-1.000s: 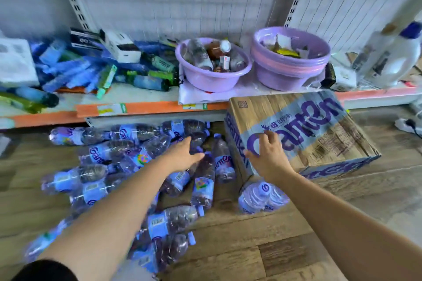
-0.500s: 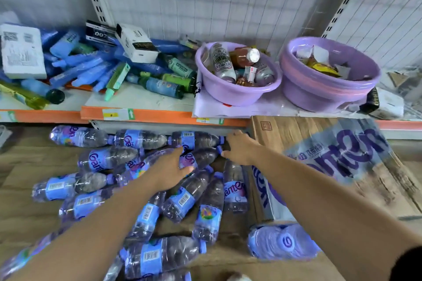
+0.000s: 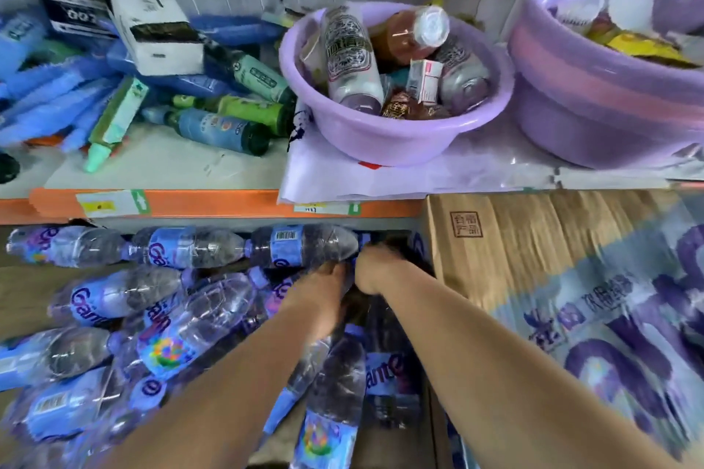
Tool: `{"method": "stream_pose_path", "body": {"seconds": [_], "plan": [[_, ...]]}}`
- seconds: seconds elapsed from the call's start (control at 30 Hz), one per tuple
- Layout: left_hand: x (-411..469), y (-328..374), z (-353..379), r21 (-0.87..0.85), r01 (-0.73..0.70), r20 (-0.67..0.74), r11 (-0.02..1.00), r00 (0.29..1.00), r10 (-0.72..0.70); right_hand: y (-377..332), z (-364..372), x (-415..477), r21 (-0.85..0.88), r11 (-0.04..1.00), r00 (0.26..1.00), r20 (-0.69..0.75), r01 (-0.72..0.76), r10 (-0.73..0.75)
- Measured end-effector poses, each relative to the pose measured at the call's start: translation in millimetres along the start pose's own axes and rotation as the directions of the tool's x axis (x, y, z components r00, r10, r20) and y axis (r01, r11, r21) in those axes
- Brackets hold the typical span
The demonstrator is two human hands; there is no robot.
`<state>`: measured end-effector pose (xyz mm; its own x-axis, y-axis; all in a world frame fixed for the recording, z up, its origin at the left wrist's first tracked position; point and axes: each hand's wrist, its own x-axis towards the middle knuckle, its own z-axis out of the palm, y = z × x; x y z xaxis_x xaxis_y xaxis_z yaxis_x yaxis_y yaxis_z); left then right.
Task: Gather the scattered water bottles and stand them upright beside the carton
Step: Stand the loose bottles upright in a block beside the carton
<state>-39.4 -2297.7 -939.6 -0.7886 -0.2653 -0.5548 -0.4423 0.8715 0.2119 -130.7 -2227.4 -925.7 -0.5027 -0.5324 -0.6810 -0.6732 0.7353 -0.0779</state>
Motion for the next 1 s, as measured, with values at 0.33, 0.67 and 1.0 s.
{"method": "stream_pose_path", "body": {"seconds": [0.33,0.67,1.0], "plan": [[38,6,-22,0.327,-0.066,-0.309,0.943,0.935,0.172,-2,-3,24,0.281,0.958,0.997,-0.014,-0.062,0.069],[70,5,-21,0.425,-0.031,-0.12,0.905,0.989,0.09,-1,19,42,0.513,0.851,0.994,0.074,-0.111,0.086],[50,14,-47,0.164,0.034,-0.174,0.986,0.985,-0.005,-11,23,-8,0.834,0.538,0.978,0.005,-0.12,0.211]]}}
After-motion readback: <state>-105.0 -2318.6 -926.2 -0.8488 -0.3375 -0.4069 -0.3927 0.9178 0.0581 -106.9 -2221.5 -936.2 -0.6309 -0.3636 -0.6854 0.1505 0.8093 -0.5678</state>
